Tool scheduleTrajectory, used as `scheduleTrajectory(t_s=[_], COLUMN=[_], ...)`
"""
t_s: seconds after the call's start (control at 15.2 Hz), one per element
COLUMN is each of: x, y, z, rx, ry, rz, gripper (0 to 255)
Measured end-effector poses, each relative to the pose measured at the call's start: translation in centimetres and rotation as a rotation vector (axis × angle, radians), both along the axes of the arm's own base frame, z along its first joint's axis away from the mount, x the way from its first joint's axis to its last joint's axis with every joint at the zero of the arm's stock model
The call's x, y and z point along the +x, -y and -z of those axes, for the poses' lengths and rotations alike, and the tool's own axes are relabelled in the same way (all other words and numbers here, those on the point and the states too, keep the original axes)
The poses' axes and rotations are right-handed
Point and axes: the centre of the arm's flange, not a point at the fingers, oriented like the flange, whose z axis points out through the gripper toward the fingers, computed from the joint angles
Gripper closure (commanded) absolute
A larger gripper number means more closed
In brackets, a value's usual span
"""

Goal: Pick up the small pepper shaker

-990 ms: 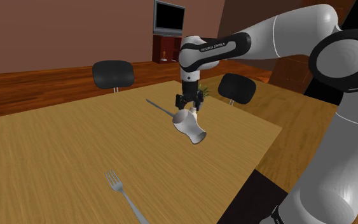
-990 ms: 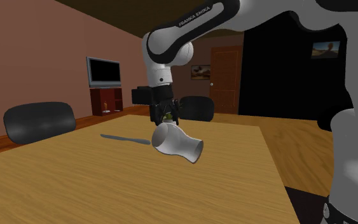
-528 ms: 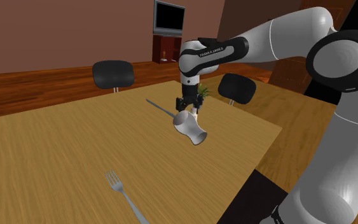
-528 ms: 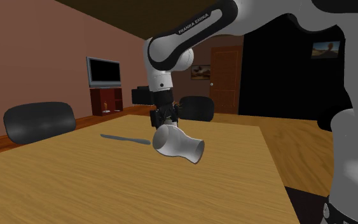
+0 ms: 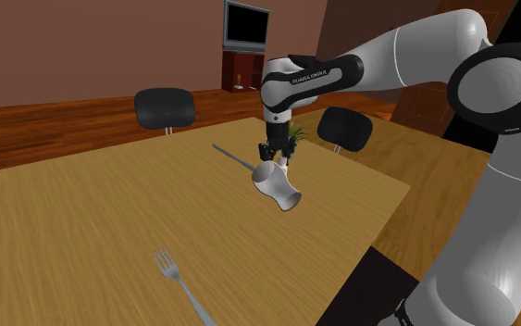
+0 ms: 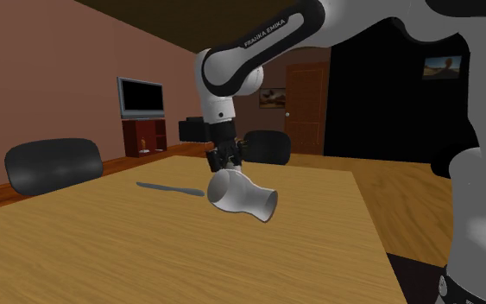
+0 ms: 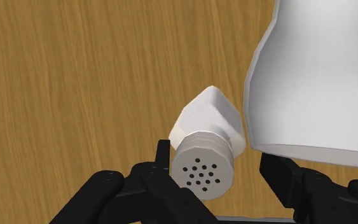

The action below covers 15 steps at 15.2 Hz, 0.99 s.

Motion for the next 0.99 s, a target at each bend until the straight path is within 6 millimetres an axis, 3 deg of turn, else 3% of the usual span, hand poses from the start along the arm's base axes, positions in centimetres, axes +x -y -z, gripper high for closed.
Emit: scheduleTrajectory(t_s=[0.53,0.99], x=[-0.1,-0.2], y=[-0.8,-0.9], z=[-2.6,-6.2], rx=[0.048,0.049], ry=[-0.022,-0.024], rz=[0.015,0.015], gripper=[255,255])
